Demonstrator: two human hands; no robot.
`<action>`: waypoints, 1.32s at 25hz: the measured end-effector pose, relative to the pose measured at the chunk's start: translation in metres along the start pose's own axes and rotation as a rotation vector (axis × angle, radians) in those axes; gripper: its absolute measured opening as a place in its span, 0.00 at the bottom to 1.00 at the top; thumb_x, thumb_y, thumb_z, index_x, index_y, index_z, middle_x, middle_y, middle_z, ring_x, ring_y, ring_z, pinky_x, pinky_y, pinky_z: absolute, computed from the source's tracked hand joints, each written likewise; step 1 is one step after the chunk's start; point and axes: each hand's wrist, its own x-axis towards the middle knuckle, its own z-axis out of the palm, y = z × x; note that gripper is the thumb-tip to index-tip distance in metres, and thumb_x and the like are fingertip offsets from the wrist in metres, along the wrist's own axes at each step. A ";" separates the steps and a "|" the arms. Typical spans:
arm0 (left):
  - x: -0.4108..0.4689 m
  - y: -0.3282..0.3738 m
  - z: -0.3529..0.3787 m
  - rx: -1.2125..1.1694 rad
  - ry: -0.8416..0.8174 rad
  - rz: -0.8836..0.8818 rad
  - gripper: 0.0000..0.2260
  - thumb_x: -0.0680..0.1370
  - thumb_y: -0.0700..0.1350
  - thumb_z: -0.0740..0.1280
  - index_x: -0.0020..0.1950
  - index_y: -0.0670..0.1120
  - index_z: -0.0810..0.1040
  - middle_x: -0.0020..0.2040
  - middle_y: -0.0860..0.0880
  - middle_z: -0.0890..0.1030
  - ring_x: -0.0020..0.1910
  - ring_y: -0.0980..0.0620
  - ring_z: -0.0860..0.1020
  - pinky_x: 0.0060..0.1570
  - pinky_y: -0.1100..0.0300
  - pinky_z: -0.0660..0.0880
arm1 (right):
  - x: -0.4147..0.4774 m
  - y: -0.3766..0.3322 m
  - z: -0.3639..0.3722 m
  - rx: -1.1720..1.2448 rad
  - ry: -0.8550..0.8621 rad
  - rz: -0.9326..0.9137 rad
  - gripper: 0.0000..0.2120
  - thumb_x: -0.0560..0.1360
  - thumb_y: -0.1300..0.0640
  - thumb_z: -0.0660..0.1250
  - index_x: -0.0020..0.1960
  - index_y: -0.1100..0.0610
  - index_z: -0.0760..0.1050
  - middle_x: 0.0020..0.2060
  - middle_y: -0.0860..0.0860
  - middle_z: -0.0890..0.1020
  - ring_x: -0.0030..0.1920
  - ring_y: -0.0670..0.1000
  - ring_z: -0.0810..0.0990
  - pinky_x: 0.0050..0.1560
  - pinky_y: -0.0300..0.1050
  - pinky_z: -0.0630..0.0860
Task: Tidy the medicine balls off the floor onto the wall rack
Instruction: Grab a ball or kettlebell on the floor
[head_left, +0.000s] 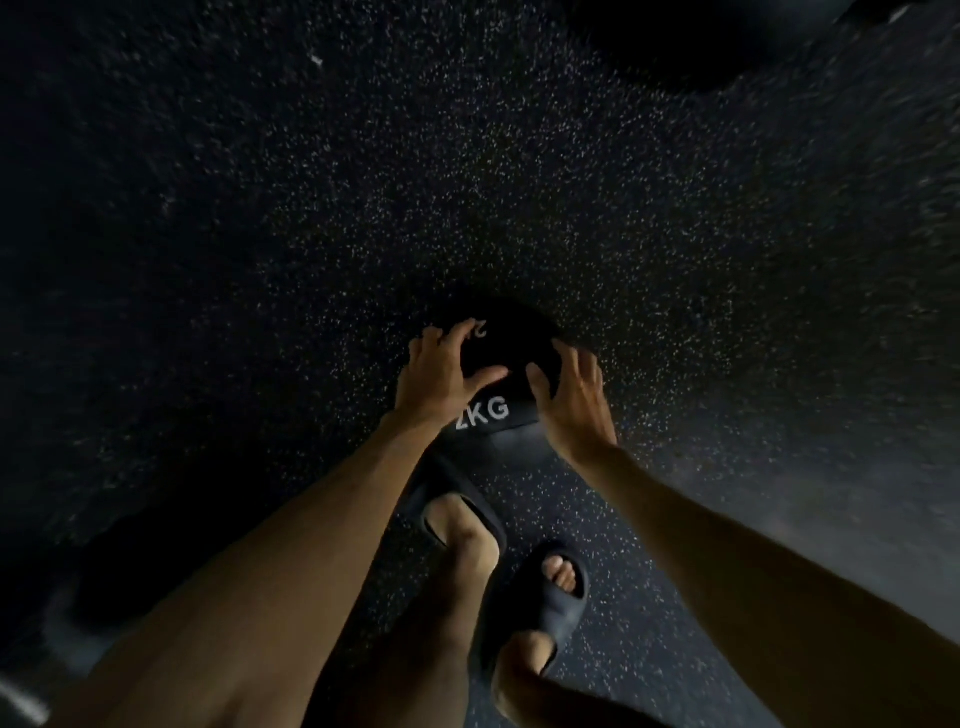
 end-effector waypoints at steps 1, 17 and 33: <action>0.016 0.007 -0.006 -0.015 0.027 -0.061 0.34 0.73 0.67 0.68 0.75 0.54 0.66 0.69 0.42 0.70 0.69 0.40 0.68 0.62 0.43 0.73 | -0.009 0.001 0.001 -0.040 0.013 -0.054 0.31 0.81 0.39 0.56 0.79 0.55 0.57 0.74 0.60 0.62 0.73 0.60 0.63 0.72 0.58 0.68; 0.115 0.018 -0.062 0.099 0.008 0.365 0.44 0.72 0.69 0.65 0.82 0.56 0.50 0.81 0.40 0.50 0.79 0.41 0.52 0.73 0.40 0.60 | 0.191 -0.062 -0.061 0.041 -0.028 0.325 0.32 0.79 0.35 0.58 0.75 0.53 0.63 0.68 0.62 0.71 0.68 0.66 0.70 0.66 0.60 0.69; 0.214 0.075 -0.113 -0.106 0.222 0.187 0.37 0.77 0.63 0.65 0.81 0.54 0.53 0.81 0.44 0.51 0.79 0.43 0.55 0.74 0.46 0.58 | 0.301 -0.102 -0.109 0.023 -0.091 0.014 0.39 0.76 0.30 0.59 0.81 0.42 0.49 0.79 0.57 0.56 0.77 0.62 0.57 0.70 0.65 0.65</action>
